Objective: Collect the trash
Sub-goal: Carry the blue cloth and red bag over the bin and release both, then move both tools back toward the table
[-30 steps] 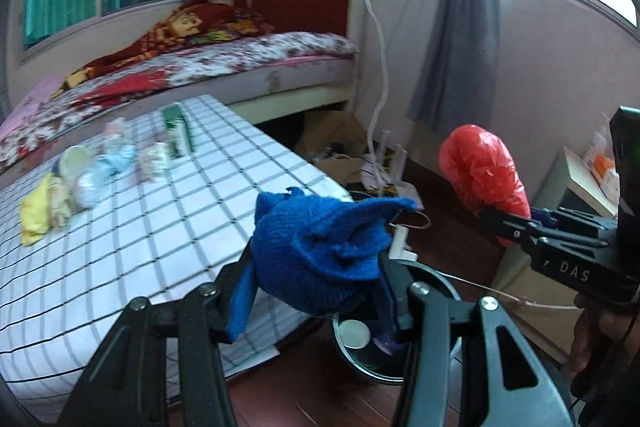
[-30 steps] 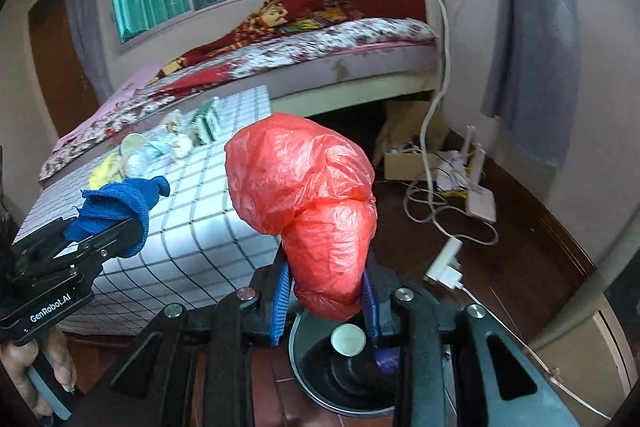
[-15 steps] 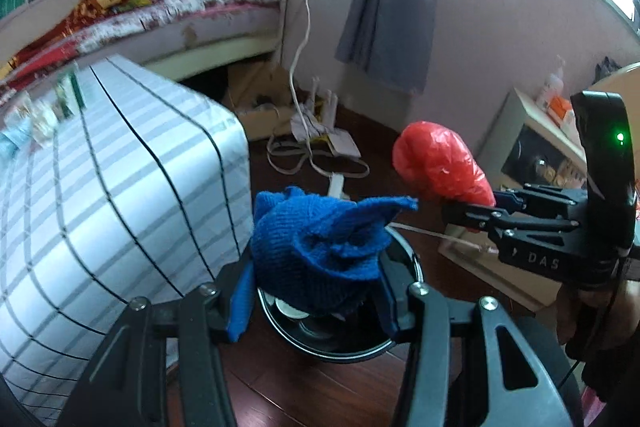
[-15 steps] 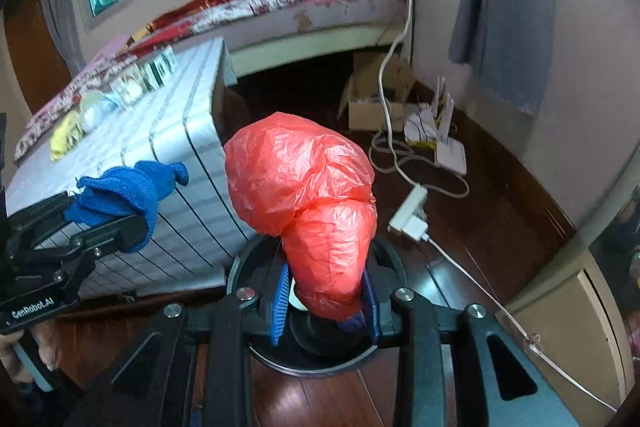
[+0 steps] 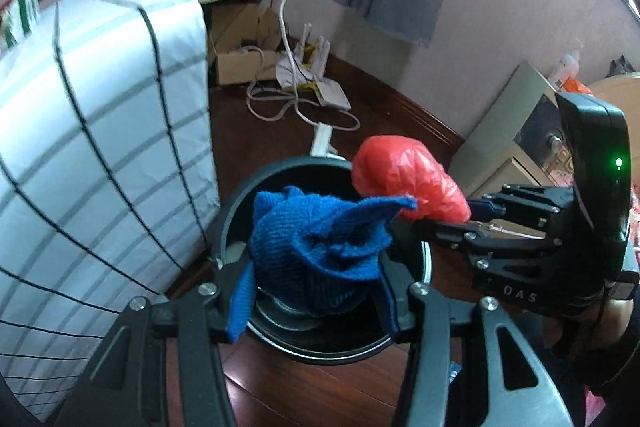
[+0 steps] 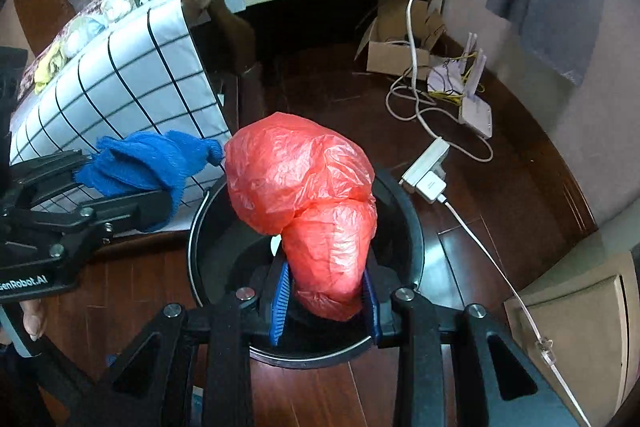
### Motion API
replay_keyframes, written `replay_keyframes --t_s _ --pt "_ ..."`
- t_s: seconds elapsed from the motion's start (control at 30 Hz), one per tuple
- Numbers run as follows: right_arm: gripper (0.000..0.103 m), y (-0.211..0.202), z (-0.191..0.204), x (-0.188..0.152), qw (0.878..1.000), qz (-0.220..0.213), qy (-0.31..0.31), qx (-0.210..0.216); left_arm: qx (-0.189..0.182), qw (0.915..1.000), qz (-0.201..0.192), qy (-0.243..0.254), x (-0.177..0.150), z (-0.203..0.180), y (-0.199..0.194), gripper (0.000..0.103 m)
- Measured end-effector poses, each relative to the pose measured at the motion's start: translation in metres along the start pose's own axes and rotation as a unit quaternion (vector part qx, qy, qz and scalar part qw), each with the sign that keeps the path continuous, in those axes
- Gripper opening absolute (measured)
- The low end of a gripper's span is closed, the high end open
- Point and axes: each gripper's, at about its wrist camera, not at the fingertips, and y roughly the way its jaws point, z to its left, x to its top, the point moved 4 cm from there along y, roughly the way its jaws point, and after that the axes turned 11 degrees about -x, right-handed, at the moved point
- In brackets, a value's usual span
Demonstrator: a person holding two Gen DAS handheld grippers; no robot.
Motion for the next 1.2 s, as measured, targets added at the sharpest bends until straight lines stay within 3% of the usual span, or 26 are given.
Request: replay_keyframes --t_s 0.07,0.1,0.13,0.23,0.47,0.93,1.2 --pt "0.039 0.012 0.000 -0.002 1.000 0.013 -0.005 -0.001 -0.010 0.9997 0.011 -0.022 -0.003 0.005 0.007 0.078" --pt "0.061 0.020 -0.001 -0.003 1.000 0.019 -0.010 -0.016 -0.002 0.9994 0.008 -0.033 -0.004 0.009 0.007 0.090" --pt "0.087 0.029 -0.003 -0.007 0.999 0.033 -0.010 -0.035 0.003 0.9991 0.004 -0.041 -0.006 0.013 0.004 0.092" --pt "0.088 0.041 -0.012 -0.016 0.997 0.060 0.006 -0.040 0.035 0.9977 0.000 -0.057 -0.012 0.024 -0.004 0.099" --pt "0.092 0.031 -0.026 -0.014 0.995 0.034 0.068 -0.061 0.094 0.9947 -0.009 -0.040 -0.019 0.026 -0.018 0.100" --pt "0.102 0.011 -0.022 -0.014 0.994 -0.004 0.084 -0.070 0.122 0.9912 -0.030 -0.040 -0.019 0.031 -0.039 0.101" --pt "0.103 -0.010 -0.006 -0.008 0.991 -0.048 0.091 -0.088 0.158 0.9832 -0.065 -0.063 -0.025 0.044 -0.077 0.102"
